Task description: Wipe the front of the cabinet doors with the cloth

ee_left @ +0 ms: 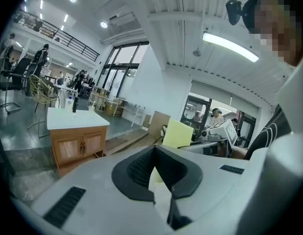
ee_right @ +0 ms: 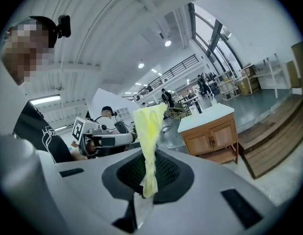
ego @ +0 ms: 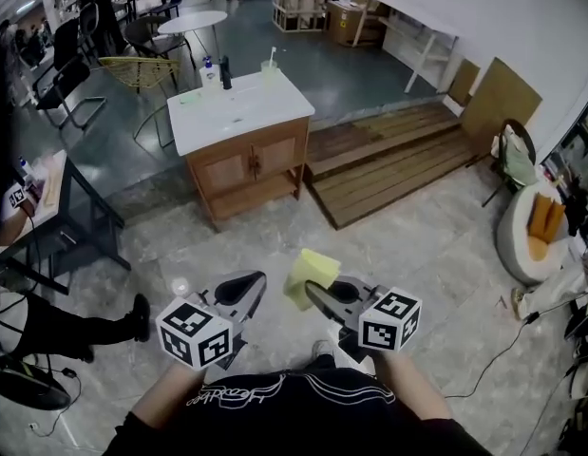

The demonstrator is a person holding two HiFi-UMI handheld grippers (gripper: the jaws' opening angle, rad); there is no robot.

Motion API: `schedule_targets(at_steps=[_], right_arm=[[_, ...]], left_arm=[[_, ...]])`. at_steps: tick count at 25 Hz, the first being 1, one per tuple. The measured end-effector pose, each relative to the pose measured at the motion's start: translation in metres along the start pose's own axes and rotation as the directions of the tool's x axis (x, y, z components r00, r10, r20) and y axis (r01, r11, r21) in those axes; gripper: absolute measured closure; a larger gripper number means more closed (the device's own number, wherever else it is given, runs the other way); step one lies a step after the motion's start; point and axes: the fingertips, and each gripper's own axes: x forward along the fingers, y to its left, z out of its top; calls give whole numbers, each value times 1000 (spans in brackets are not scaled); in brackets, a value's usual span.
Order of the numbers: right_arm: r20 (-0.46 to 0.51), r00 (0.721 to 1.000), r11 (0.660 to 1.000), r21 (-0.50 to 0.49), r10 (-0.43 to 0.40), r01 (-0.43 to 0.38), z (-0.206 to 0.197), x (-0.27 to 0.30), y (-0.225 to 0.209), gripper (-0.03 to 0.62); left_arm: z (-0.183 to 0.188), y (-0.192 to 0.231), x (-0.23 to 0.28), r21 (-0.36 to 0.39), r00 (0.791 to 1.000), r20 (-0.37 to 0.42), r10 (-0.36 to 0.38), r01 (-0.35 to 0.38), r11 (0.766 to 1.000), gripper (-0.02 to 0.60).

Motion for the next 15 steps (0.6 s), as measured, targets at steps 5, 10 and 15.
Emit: schedule_targets(at_steps=[5, 10, 15], right_arm=[[-17, 1000, 1000, -7, -17, 17, 12, -40, -61, 553], [-20, 999, 999, -34, -39, 39, 29, -75, -133, 553], [-39, 999, 1000, -7, -28, 28, 20, -102, -178, 553]], left_arm=[[6, -19, 73, -8, 1000, -26, 9, -9, 1000, 575], [15, -24, 146, -9, 998, -16, 53, -53, 999, 575], [10, -39, 191, -24, 996, -18, 89, -89, 996, 575]])
